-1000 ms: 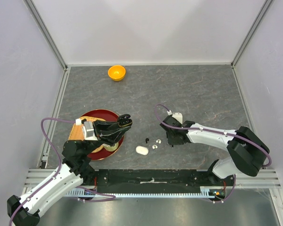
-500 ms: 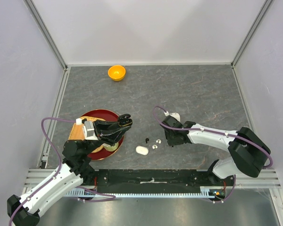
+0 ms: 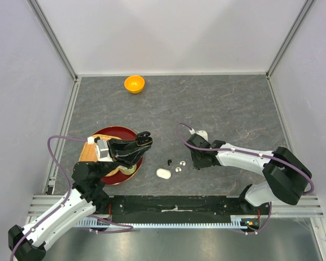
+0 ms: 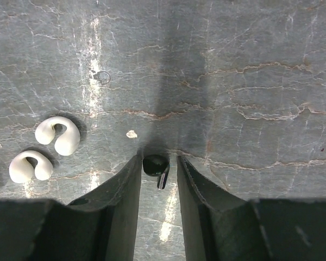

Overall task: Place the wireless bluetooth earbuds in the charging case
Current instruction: Pick up the earbud from the center of the board.

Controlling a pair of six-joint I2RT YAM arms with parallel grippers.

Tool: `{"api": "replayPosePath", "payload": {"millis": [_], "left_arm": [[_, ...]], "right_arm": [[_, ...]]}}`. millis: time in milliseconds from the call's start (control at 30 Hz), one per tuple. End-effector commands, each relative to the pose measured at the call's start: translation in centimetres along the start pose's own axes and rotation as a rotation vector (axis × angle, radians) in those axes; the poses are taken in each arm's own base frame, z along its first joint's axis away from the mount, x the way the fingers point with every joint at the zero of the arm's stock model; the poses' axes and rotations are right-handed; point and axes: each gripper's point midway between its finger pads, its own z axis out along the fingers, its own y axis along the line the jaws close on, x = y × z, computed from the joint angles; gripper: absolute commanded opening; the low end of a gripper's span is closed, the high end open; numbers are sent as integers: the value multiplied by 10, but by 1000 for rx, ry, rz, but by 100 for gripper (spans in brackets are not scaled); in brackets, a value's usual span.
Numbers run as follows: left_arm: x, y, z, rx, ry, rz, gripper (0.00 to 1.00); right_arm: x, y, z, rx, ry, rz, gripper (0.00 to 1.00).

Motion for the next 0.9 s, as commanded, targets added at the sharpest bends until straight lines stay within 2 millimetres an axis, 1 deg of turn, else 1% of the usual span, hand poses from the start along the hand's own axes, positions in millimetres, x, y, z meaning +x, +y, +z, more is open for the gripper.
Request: {"api": "replayPosePath", "payload": {"millis": [0, 467, 533, 600, 667, 700, 733, 833, 867], "left_arm": [[-14, -2, 3, 4, -37, 12, 2], [-12, -1, 2, -3, -34, 13, 2], [-12, 0, 2, -5, -33, 12, 2], [-12, -1, 2, -4, -31, 13, 2], [-10, 0, 2, -5, -27, 11, 2], [-12, 0, 2, -4, -31, 14, 2], [-11, 0, 2, -4, -30, 12, 2], [-11, 1, 2, -9, -30, 9, 2], [-11, 1, 3, -12, -29, 8, 2]], "right_arm": [[2, -2, 4, 1, -2, -3, 38], [4, 0, 4, -5, 8, -4, 29], [3, 0, 4, -5, 8, -7, 26], [2, 0, 3, -7, 2, -6, 17], [-1, 3, 1, -18, -6, -4, 15], [-2, 4, -1, -24, -11, -5, 4], [-5, 4, -2, -26, -19, -2, 0], [-20, 11, -17, -67, -89, 3, 0], [-29, 15, -28, -96, -133, 4, 0]]}}
